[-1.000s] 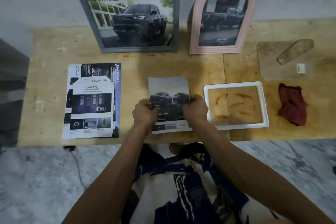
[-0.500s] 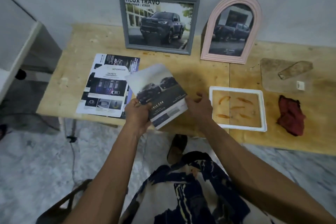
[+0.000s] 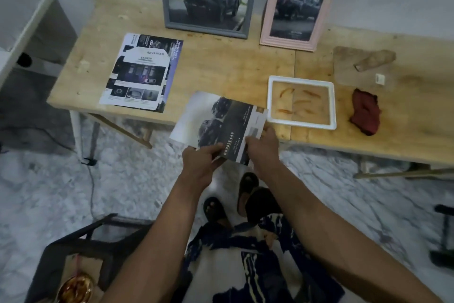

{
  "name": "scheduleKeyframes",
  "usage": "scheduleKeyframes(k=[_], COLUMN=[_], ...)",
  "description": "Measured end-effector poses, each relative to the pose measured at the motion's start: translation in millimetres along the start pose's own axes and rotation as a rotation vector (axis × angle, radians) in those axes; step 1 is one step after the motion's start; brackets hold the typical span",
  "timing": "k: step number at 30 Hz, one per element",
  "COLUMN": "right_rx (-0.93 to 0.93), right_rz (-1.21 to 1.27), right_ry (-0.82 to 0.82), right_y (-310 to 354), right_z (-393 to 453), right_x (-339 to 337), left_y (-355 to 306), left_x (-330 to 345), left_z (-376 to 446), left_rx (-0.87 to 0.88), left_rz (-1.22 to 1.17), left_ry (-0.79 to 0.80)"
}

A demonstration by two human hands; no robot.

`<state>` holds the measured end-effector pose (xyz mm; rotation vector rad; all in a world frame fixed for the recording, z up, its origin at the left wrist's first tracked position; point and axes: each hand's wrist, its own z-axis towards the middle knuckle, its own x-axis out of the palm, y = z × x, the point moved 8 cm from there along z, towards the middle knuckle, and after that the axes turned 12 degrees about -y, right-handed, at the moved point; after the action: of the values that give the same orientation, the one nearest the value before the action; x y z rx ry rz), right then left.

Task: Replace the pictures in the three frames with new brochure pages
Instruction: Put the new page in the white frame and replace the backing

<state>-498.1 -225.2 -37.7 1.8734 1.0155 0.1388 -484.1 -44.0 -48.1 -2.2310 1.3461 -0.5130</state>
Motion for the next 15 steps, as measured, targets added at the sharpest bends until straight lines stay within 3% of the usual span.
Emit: scheduleKeyframes(k=[5, 11, 15], right_rx=[0.019, -0.024, -0.038], right_rz=[-0.006, -0.059, -0.096], right_ry=[-0.028, -0.054, -0.042], right_y=[8.0, 26.6, 37.1], right_z=[31.5, 87.4, 127.6], right_x=[-73.9, -137.7, -159.3], left_y=[2.9, -4.2, 6.2], left_x=[24.1, 105.6, 153.5], left_z=[-1.6, -0.5, 4.7], left_rx=[0.025, 0.222, 0.394], left_rz=[0.051, 0.429, 0.625], left_ry=[0.055, 0.105, 0.033])
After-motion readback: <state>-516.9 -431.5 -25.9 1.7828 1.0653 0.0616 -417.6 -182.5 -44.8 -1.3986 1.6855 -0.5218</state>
